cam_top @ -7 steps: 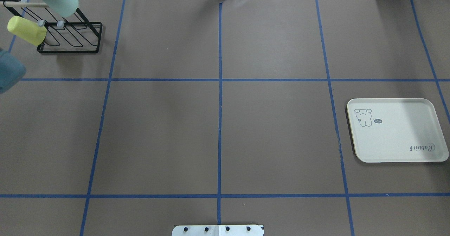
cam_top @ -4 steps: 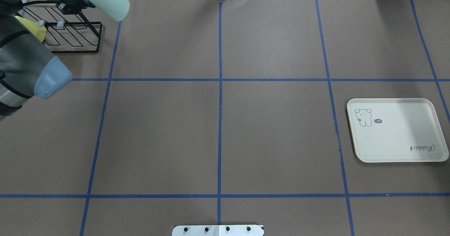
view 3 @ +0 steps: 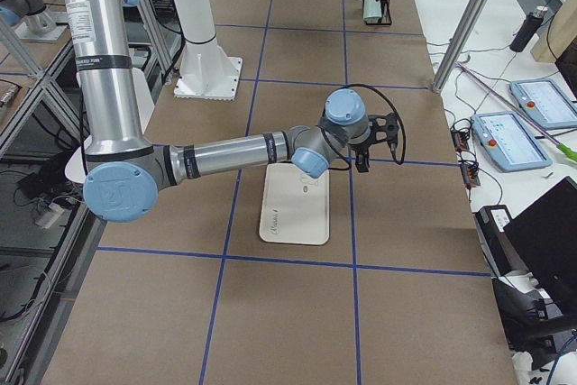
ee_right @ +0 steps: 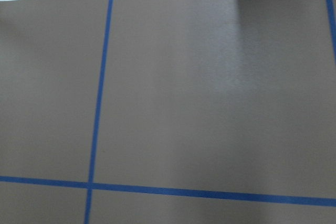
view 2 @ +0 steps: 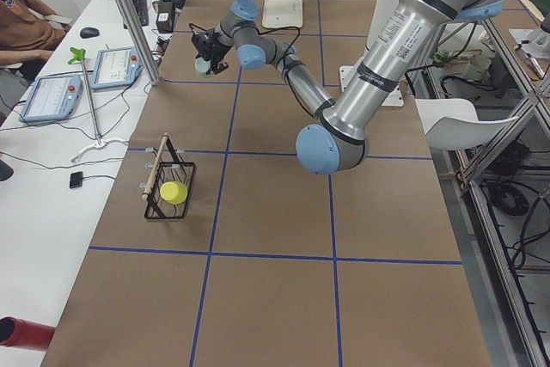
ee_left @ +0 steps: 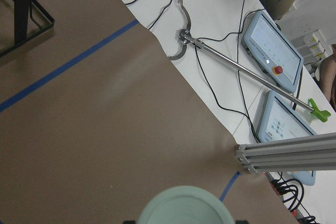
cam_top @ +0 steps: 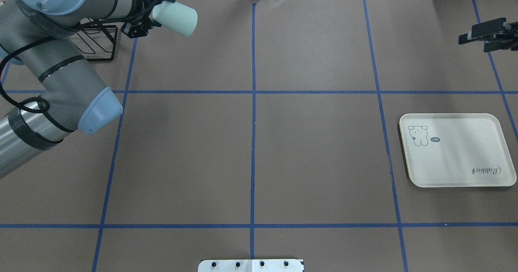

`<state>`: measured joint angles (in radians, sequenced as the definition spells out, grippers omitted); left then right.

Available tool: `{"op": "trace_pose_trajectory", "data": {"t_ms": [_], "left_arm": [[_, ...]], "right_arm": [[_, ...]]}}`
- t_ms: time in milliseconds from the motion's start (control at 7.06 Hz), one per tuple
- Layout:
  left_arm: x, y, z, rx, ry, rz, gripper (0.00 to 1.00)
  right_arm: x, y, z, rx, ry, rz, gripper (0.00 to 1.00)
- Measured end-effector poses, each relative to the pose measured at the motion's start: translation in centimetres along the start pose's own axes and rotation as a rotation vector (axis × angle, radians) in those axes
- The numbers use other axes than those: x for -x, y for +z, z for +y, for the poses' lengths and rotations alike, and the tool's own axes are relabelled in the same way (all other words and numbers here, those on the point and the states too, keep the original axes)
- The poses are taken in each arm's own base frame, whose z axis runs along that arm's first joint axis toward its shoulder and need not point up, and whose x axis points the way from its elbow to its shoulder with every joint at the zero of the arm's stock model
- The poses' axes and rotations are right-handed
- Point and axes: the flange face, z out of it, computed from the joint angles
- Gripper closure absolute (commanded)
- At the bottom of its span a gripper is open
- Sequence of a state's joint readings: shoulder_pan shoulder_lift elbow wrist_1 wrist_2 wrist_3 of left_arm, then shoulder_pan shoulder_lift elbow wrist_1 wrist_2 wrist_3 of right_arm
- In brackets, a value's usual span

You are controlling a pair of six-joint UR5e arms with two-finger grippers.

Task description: Left arm grabs green cup and hands to right arm on tray

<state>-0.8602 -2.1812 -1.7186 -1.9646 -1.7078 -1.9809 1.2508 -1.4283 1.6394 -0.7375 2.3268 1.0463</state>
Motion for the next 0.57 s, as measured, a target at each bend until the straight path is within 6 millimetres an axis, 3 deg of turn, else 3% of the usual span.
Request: {"op": "trace_pose_trajectory", "data": {"t_ms": [283, 566], "left_arm": [[-0.4, -0.3, 2.9, 0.060, -0.105, 0.073, 0.96], [-0.6, -1.5, 5.8, 0.168, -0.255, 0.154, 0.98]], "right_arm": [[10.7, 4.4, 2.5, -0.024, 0.153, -0.192, 0.00], [19.2, 6.3, 5.9, 0.049, 0.171, -0.345, 0.00]]}}
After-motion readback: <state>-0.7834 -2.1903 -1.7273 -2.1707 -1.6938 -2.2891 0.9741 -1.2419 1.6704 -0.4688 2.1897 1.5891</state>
